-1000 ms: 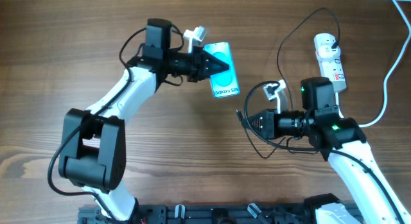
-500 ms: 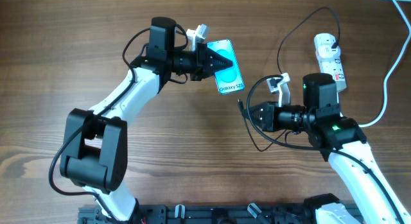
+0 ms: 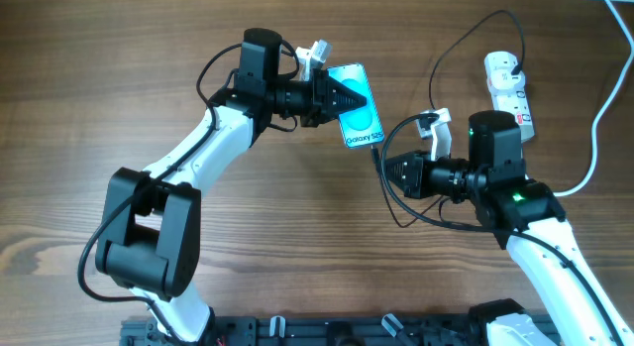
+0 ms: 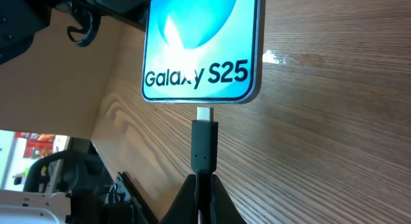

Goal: Plug charger to phone and switch on socket

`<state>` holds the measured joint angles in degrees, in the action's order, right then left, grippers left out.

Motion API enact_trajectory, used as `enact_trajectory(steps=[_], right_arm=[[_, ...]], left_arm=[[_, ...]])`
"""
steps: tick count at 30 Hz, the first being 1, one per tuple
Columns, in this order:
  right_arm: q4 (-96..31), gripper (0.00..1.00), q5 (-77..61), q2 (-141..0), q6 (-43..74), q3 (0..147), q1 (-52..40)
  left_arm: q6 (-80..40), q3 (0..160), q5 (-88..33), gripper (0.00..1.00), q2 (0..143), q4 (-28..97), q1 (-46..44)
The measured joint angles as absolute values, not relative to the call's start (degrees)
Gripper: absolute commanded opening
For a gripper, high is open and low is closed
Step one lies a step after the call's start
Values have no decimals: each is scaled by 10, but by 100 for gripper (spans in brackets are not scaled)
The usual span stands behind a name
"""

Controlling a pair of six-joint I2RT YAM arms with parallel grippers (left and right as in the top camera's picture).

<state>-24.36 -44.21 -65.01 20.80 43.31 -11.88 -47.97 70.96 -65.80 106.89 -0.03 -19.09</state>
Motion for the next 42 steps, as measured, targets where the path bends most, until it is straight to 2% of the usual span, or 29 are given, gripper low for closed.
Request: enact_trajectory(steps=[9,42], right_arm=[[-244,4,-404,-650,205,433,-162],[-245,5,-381,-650,198,433,-162]], left_arm=[[-480,710,-658,4,1069,0,-191],[-477,710,-639,4,1069,13,-199]])
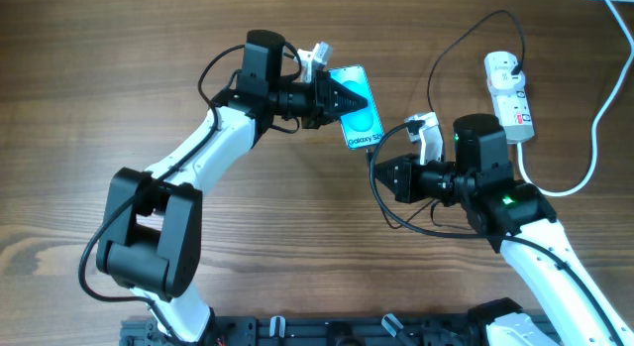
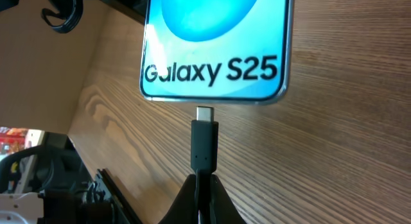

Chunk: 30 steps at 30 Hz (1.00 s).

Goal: Plug charger to phone and switch on socket

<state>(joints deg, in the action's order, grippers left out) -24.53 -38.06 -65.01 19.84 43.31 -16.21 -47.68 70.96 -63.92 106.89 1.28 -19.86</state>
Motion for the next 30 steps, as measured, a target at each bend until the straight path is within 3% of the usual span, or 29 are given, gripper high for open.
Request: enact_trajectory(steps=[17,23,30], right_arm=[[-255,5,-361,-650,192,433,-163],[-277,41,-280,-661,186,433,-178],[-150,48,-157,-828,187,433,-292]], left_arm=[[-440,710,-627,4,1069,62,-209],[-437,710,-613,4,1069,65,-147],[-382,710,-609,4,1069,205,-3]])
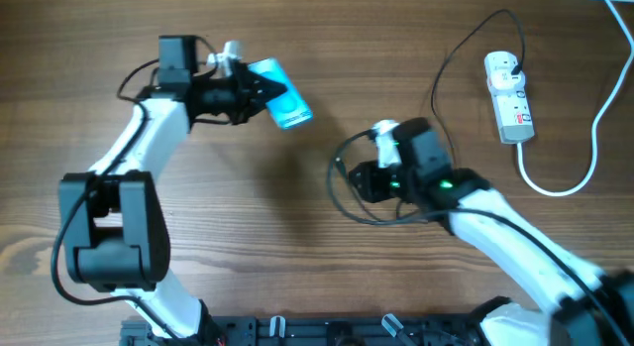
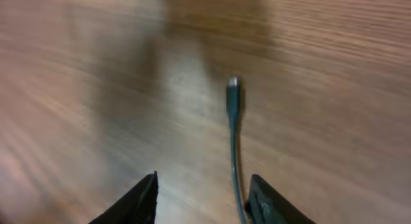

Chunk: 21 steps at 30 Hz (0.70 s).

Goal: Plug charger to phone and switch on socket

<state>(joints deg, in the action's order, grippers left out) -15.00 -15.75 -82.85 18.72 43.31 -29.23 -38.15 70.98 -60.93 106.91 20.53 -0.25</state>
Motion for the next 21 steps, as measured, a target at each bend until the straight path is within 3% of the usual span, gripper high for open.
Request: enact_trajectory(steps=[5,15,17,19,21], right_arm=[[-89,51,-99,-928,201,433,-327],[-17,52,-12,-993,187,444,-355],[-9,48,0,-1001,181,448,-369],[-7,36,9,-1005,178,451,-374],[-4,33,17,-1010,179,452,-374]], left_arm=[[-307,709,-612,4,1069,287,3],[-272,709,-613,5,1069,283,2],[-271,709,-613,5,1069,283,2],[-270,709,-613,5,1069,282,2],[-270,709,-613,5,1069,282,2]])
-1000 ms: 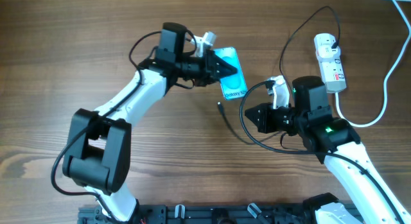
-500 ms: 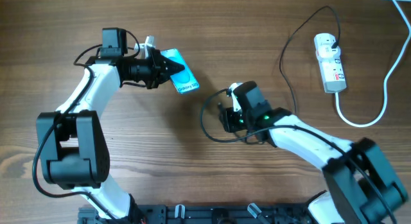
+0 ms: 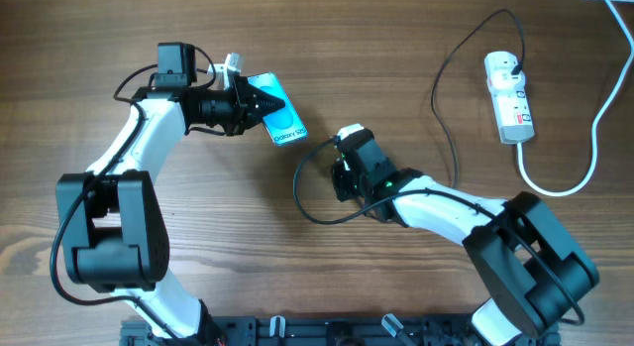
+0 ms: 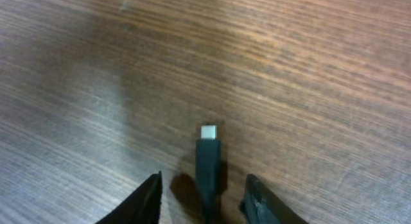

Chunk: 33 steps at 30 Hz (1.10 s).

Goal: Plug charger to phone and switch on socket

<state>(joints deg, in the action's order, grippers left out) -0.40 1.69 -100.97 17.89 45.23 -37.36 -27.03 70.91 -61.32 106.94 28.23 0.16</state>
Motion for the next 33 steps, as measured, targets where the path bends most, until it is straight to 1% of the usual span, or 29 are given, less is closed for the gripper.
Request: enact_trajectory(steps=[1,2,3,6,8,9,10,15,23,26,29,33], right_arm=[[-1,33,22,-1014,177,455,-374],[1,30,25,-1019,177,458,-374],[6,24,29,-1027,178,464,-374],[14,14,35,-1049,180,483,-373],[1,15,40,-1052,183,489,-373],[-9,20,41,-1053,186,493,-373],[-18,22,41,-1054,188,496,-373],[-49,24,39,-1052,204,505,-374],[-87,13,39,-1047,215,510,-373],[-90,13,40,-1047,223,511,-373],[-101,17,40,-1045,227,512,-373],[-117,20,38,-1042,236,514,-375]], left_arm=[[-270,709,-613,5,1069,282,2],[-270,709,-613,5,1069,282,2],[-270,709,-613,5,1069,283,2],[-270,709,-613,5,1069,283,2],[-270,709,-613,5,1069,283,2],[-271,709,-613,5,1069,282,2],[-271,709,-613,5,1069,283,2],[-273,709,-613,5,1069,282,2],[-273,709,-613,5,1069,282,2],[-273,709,-613,5,1069,282,2],[-273,709,-613,5,1069,283,2],[-273,709,-613,5,1069,282,2]])
